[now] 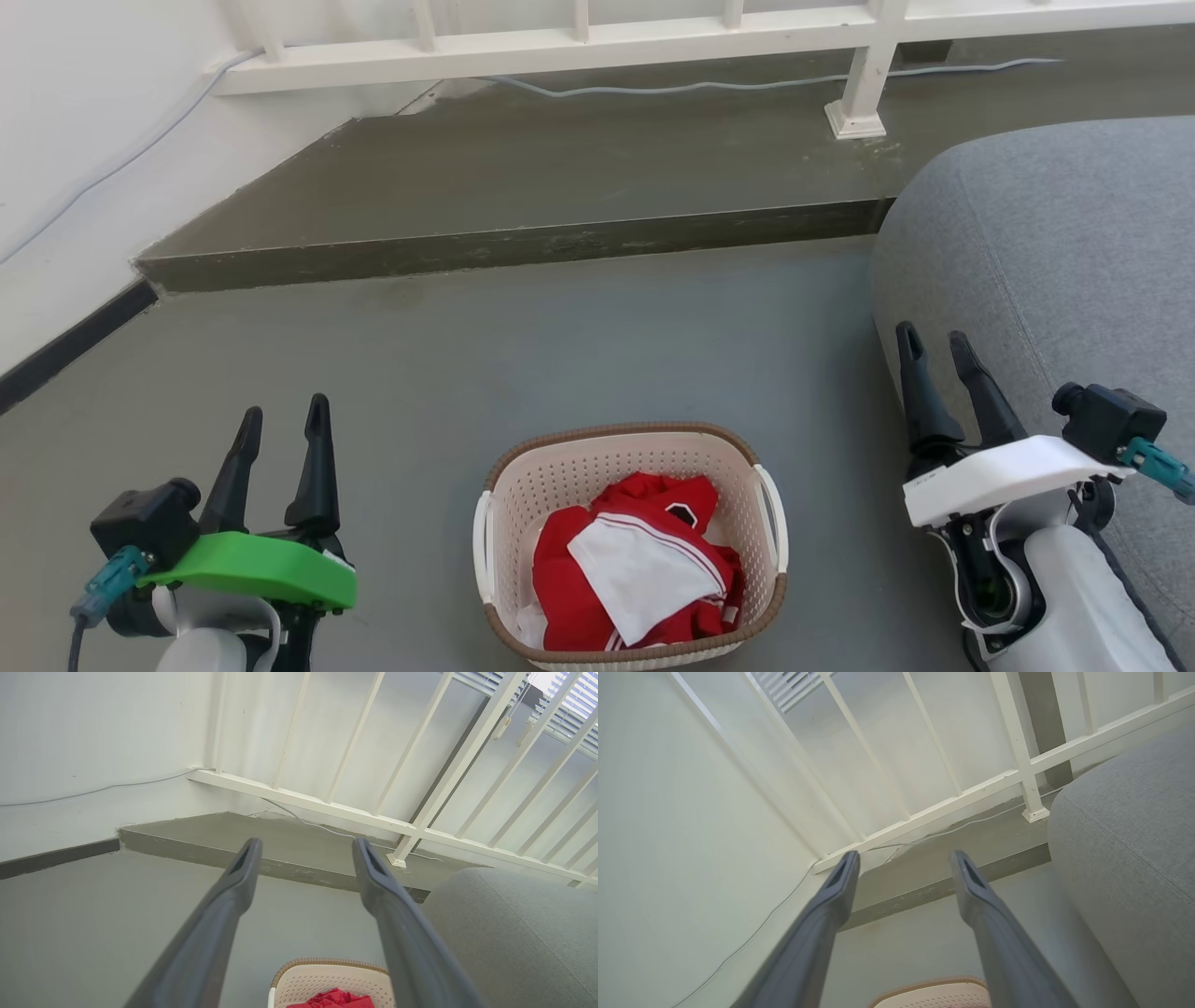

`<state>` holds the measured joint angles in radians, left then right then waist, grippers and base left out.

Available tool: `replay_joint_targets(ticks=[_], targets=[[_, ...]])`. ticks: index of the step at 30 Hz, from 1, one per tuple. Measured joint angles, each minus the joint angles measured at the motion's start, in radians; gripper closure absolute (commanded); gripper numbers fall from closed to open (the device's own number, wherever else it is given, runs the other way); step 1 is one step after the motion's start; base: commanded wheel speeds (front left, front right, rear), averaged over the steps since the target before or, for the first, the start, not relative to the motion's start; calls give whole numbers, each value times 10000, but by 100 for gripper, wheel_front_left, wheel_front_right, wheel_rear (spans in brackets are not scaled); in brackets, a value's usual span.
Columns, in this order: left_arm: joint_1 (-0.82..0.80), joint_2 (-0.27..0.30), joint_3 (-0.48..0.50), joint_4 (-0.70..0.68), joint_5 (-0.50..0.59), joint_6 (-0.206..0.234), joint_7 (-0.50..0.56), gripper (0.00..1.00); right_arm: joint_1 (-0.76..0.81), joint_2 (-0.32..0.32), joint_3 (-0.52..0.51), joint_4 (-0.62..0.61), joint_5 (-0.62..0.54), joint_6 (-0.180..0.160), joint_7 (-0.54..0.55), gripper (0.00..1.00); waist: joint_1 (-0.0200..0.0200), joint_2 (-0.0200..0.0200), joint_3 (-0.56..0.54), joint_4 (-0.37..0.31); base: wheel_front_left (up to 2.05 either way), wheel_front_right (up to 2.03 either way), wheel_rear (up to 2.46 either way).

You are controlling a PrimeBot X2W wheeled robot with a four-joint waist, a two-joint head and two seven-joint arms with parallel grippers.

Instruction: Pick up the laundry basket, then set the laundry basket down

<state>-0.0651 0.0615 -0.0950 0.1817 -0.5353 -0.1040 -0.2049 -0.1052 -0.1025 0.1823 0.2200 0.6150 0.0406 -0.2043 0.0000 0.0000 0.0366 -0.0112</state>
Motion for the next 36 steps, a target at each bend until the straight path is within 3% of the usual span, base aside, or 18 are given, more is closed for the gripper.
replay_joint_targets(ticks=[14, 36], targets=[[-227, -82, -23, -134, 1685, -2, -439, 0, -103, 23, 276, 102, -1789, -240, -462, 0, 0, 0, 52, 8, 0, 0, 0], [-234, -136, 73, -109, 1877, -29, -441, 0, -104, 203, 92, 313, -2002, -232, -476, 0, 0, 0, 96, 21, 0, 0, 0]])
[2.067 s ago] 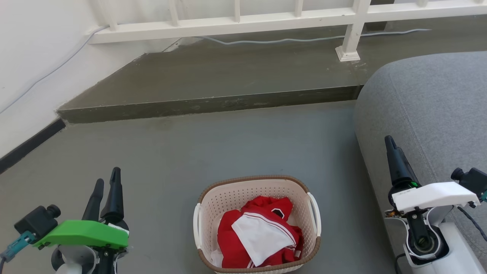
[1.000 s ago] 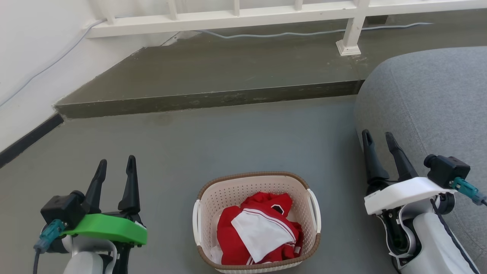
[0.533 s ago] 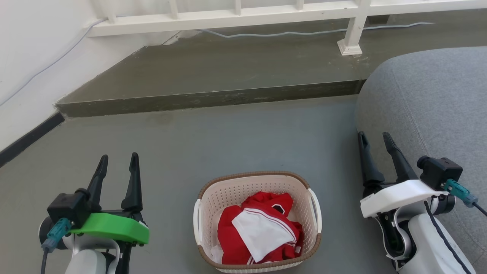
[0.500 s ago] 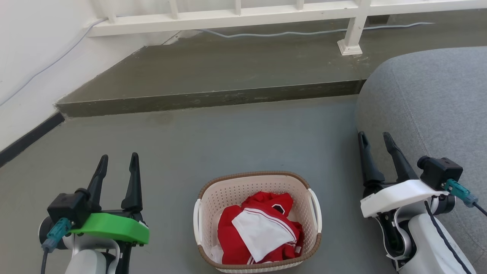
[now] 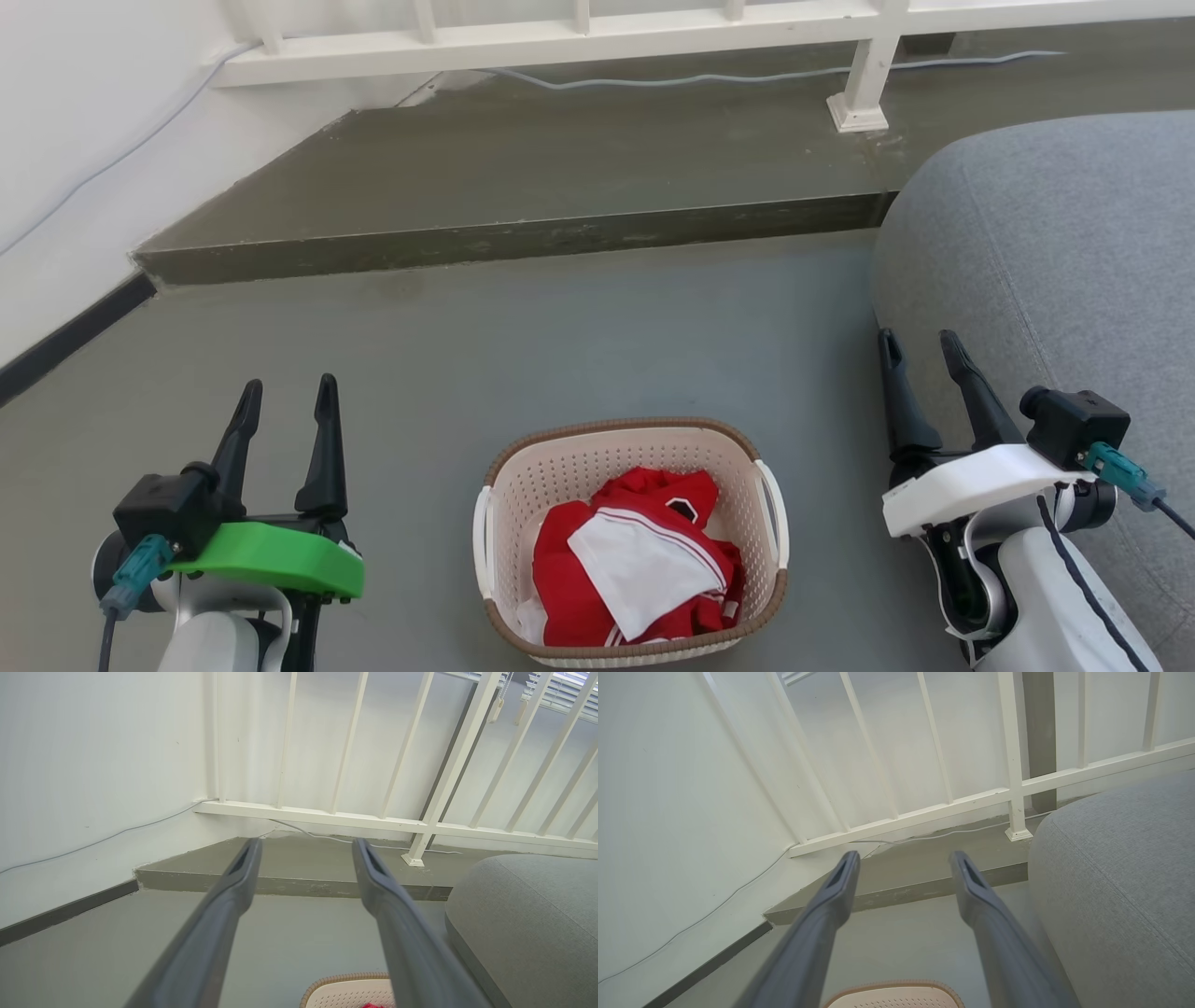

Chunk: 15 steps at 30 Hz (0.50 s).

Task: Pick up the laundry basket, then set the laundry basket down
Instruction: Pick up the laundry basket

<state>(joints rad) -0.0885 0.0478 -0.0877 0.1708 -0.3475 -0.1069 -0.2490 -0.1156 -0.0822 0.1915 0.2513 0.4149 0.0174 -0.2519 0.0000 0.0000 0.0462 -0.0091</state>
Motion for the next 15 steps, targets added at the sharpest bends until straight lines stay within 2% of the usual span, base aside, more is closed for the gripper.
replay_joint_targets(ticks=[15], targets=[[-147, -31, 159, -69, 19, -75, 0, 0, -100, 79, -100, 58, -376, -4, 0, 0, 0, 0, 560, -121, 0, 0, 0]])
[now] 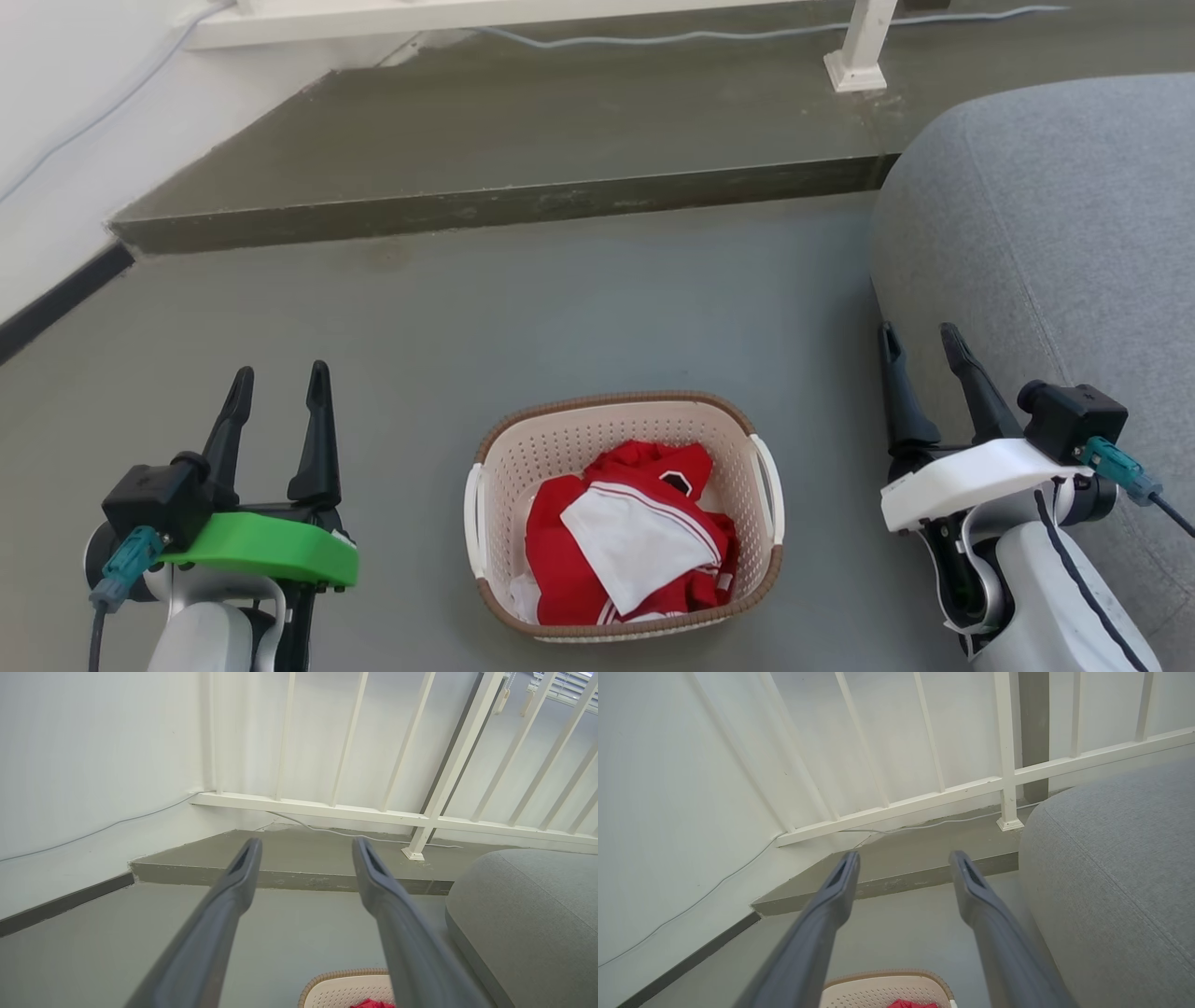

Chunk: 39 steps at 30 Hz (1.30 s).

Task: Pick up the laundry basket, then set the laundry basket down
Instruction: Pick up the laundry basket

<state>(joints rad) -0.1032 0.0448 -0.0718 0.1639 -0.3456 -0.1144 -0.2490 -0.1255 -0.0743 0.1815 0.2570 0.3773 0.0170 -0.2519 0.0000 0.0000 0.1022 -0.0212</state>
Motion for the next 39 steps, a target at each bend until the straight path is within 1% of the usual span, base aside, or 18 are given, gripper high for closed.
replay_joint_targets(ticks=[10, 22, 29, 39], targets=[[-95, -10, -13, 15, -2, -12, 0, 0, -137, 73, -130, 61, -75, -25, 0, 0, 0, 0, 705, -65, 0, 0, 0], [-975, -33, -249, 334, -2, -90, -29, 0, -670, 113, -199, 132, -77, -12, 0, 0, 0, 0, 2043, -128, 0, 0, 0], [-1453, -19, -362, 899, 36, -90, -29, 0, -1038, 119, -219, 573, -77, 6, 0, 0, 1, 0, 2860, -156, 0, 0, 0], [-2312, 8, -583, 1852, -84, -100, -29, 0, -1824, 136, -127, 1386, -84, 142, 0, 0, 2, 0, 4016, -157, 0, 0, 0]])
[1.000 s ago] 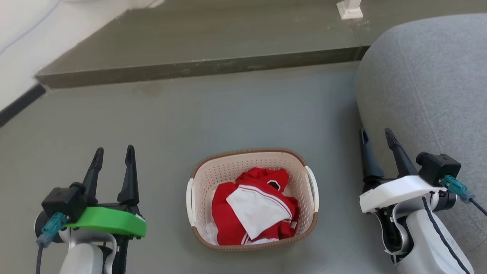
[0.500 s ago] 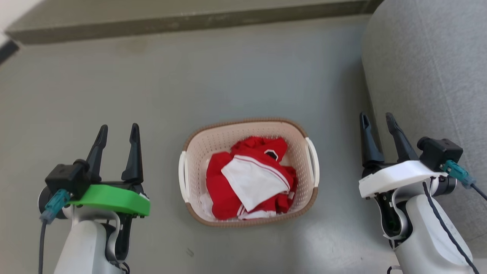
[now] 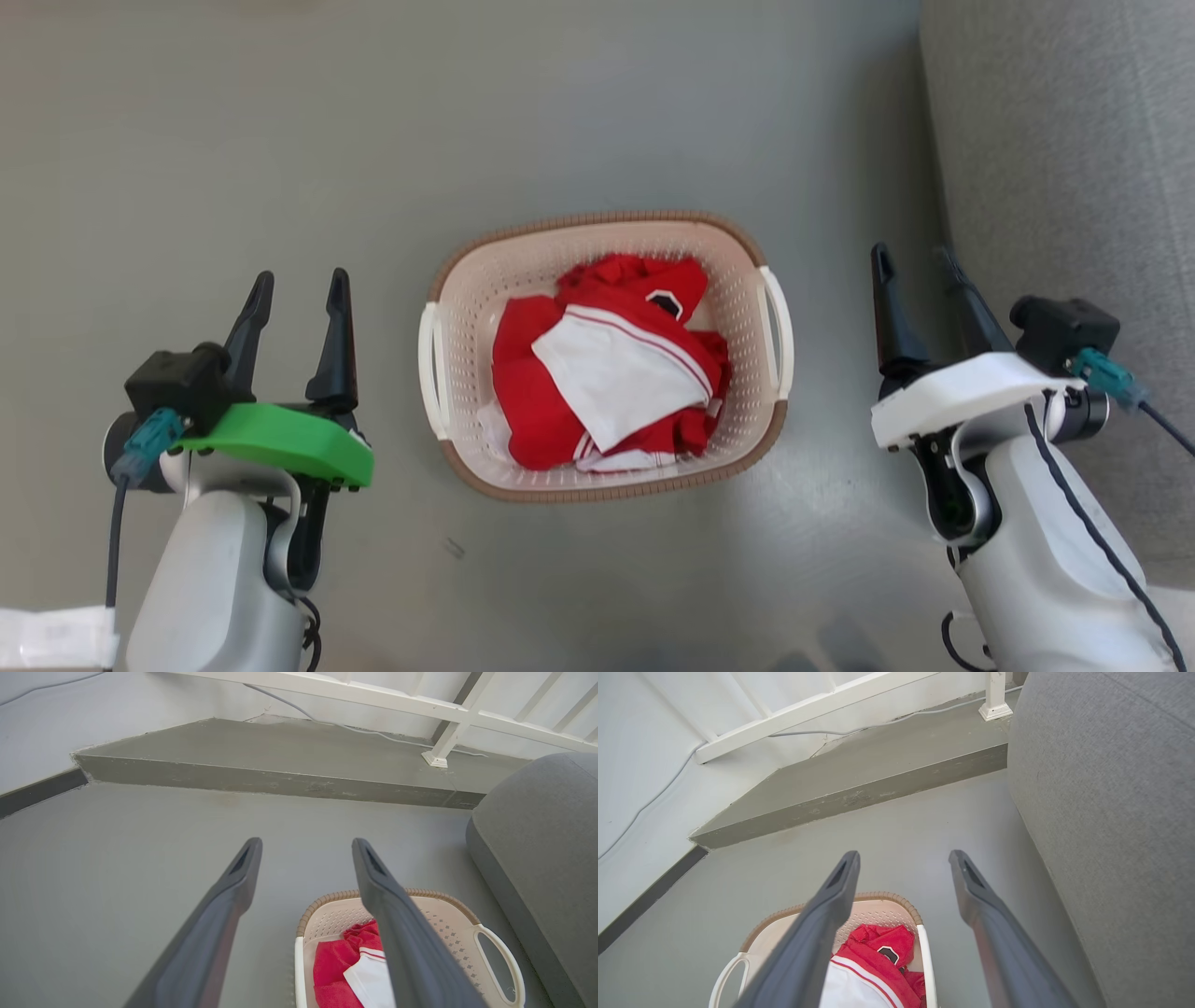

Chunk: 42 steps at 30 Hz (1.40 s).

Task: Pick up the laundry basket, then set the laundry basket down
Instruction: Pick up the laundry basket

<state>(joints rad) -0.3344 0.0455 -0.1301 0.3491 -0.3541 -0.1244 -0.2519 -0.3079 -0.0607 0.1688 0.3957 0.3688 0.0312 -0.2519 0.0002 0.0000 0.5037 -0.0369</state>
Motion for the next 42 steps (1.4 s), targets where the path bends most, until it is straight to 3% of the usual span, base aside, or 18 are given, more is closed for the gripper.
replay_joint_targets(ticks=[25, 42], targets=[[-2293, 94, -1390, 2546, -788, -2, 314, 0, -2170, 2, 362, 2922, 19, 38, 0, 0, -1, 0, 2505, 92, 0, 0, 0], [-3339, 69, -2723, 3638, -1891, -2, 849, 0, -3713, -10, 1014, 4579, 326, 128, 33, 0, -1, 0, 3694, 336, 0, 0, 0]])
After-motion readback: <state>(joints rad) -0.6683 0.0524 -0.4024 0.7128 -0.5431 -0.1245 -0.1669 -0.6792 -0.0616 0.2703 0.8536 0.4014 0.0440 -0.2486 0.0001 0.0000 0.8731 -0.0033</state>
